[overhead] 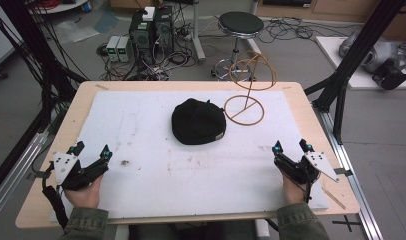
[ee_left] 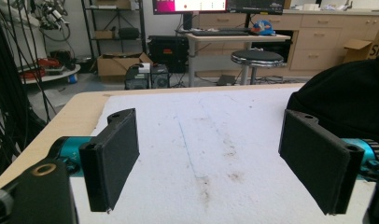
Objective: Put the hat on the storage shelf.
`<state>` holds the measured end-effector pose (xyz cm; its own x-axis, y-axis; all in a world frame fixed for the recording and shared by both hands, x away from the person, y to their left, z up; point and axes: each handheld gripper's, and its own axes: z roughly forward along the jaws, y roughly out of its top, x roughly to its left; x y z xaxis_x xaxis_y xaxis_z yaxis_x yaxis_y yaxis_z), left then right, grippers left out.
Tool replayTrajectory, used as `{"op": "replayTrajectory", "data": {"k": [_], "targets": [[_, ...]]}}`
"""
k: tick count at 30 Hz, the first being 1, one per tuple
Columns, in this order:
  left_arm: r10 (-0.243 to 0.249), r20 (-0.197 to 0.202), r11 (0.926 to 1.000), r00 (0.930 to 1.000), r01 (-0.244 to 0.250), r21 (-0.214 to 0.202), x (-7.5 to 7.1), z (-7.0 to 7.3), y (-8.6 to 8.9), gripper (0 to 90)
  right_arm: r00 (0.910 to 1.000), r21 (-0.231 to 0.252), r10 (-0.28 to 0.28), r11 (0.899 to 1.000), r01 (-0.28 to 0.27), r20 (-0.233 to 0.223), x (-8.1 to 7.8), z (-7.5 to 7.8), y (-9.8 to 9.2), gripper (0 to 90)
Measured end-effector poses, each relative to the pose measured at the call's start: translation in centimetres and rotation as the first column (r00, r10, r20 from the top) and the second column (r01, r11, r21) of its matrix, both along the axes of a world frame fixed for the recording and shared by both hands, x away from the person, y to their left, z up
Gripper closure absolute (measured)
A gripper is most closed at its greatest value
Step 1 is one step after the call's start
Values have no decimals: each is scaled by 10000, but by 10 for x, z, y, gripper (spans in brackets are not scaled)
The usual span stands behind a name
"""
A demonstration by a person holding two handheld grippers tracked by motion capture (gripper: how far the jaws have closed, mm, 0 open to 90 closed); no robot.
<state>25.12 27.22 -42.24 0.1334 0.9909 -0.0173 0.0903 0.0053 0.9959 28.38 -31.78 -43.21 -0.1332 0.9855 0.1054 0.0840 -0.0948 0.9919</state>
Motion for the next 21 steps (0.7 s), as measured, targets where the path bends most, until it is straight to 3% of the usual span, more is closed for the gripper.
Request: {"op": "replayTrajectory", "data": {"k": [21], "targets": [[-203, -109, 9998, 9997, 202, -87, -2, 0, 0, 202, 9998, 136, 49, 9999, -46, -204, 2, -2, -1, 119]]}}
